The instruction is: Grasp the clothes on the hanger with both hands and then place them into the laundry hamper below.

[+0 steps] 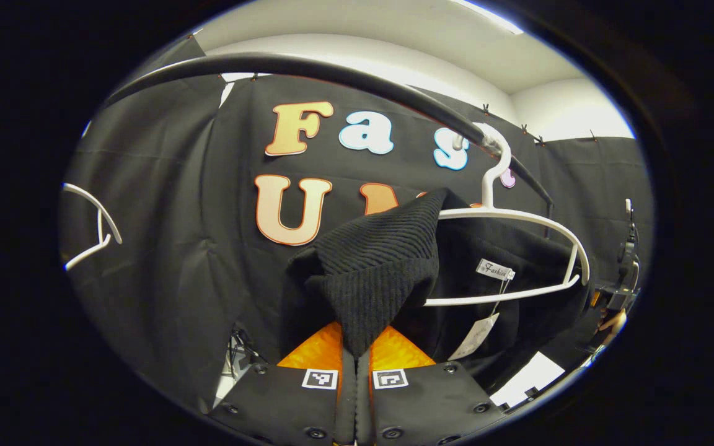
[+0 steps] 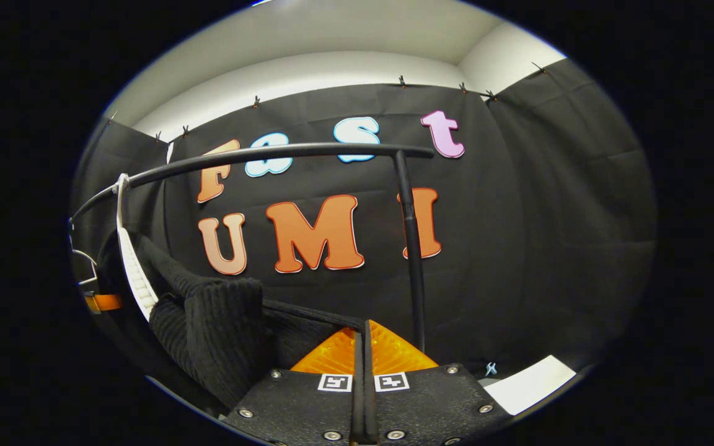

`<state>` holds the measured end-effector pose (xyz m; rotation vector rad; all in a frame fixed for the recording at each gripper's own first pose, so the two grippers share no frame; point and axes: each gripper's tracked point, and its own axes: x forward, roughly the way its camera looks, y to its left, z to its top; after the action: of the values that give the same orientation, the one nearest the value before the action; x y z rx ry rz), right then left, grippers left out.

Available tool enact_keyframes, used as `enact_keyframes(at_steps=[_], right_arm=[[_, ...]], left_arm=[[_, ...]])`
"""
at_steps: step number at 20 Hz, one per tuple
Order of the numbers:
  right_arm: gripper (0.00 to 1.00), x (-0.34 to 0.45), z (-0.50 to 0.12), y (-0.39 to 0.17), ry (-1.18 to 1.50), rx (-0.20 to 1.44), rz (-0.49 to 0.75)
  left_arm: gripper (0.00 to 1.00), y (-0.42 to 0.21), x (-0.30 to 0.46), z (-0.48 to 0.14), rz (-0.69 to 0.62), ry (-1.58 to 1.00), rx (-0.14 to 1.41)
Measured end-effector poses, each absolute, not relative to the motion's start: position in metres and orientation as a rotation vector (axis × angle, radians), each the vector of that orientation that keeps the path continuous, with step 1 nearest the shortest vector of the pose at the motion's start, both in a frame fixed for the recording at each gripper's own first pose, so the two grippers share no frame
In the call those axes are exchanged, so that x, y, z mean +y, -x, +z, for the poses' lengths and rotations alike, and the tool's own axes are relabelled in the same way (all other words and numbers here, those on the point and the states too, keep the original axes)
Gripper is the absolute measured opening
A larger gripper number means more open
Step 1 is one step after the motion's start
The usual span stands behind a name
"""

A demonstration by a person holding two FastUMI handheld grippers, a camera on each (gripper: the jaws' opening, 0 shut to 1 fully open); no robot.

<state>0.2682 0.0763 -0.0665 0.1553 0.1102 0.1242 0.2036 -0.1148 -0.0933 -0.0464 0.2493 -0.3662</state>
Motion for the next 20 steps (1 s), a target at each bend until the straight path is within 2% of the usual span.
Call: enact_keyframes(at_steps=[8, 12, 13, 14, 20], right_arm=[[0.00, 0.093, -0.166, -0.281, -0.313, 0.271, 0.152], [0.00, 0.120, -0.191, -0.268, -0.298, 0.308, 0.159], [0.00, 0.126, -0.196, -0.266, -0.303, 0.318, 0.163], [0.00, 0.134, -0.201, -0.265, -0.314, 0.327, 0.168], [0.00, 0.177, -0.219, -0.252, -0.343, 0.371, 0.189]], left_arm=[[0.07, -0.207, -0.113, -0.099, -0.359, 0.030, 0.257], [0.05, -0.214, -0.102, -0.087, -0.294, 0.002, 0.216], [0.10, -0.217, -0.098, -0.086, -0.271, 0.004, 0.207], [0.05, -0.219, -0.091, -0.082, -0.246, 0.011, 0.201], [0.07, -0.246, -0.025, -0.077, -0.153, 0.024, 0.171]])
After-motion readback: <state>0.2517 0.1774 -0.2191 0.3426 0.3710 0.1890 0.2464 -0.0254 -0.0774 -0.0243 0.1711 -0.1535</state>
